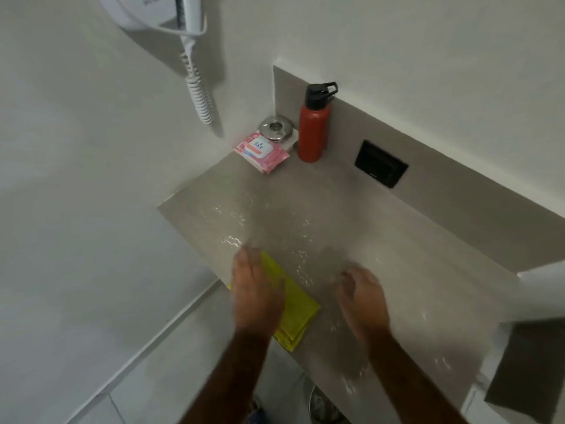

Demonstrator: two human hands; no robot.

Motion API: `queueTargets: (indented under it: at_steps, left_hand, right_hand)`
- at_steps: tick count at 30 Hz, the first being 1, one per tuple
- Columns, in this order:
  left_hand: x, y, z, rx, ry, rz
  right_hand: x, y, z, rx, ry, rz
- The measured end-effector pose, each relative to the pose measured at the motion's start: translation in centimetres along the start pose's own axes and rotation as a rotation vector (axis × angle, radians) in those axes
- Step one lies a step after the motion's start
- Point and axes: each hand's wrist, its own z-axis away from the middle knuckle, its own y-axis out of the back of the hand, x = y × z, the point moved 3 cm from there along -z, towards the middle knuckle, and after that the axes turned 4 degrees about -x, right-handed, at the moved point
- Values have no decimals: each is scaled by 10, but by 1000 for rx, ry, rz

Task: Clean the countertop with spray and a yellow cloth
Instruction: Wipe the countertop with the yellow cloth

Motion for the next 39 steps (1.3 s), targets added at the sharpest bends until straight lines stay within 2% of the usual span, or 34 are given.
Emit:
queueTargets:
  at_steps: [4, 8, 14, 18, 22, 25, 27, 31, 33, 36, 39]
  left_hand:
    - [35, -47, 31, -166, 167, -71]
    - [11, -59, 14, -203, 186, -123]
    - [-79, -36, -104, -91, 361, -211]
    - [-117, -30, -193, -128, 402, -201]
    - [-101, -43, -248, -196, 261, -236]
    - [-75, -52, -244, -278, 84, -299]
    - [-50, -54, -217, -334, -75, -276]
    - [-4, -60, -112, -325, -517, -182]
    - [-13, -56, -70, -384, -625, -171]
    - [-53, -39, -66, -396, -602, -187]
    - [-93, -22, -104, -292, -399, -232]
  right_hand:
    - [27, 20, -59, 67, -11, 213]
    - [51, 29, -92, 122, -64, 335]
    - [56, 24, -96, 168, -46, 484]
    - [50, 26, -95, 160, -46, 498]
    - [45, 26, -95, 131, -59, 518]
    - [43, 27, -96, 113, -62, 515]
    - [43, 27, -96, 106, -62, 518]
    - [41, 28, -95, 119, -67, 518]
    - [41, 28, -94, 129, -74, 509]
    - [40, 28, -94, 133, -74, 506]
    - [44, 26, -95, 134, -74, 508]
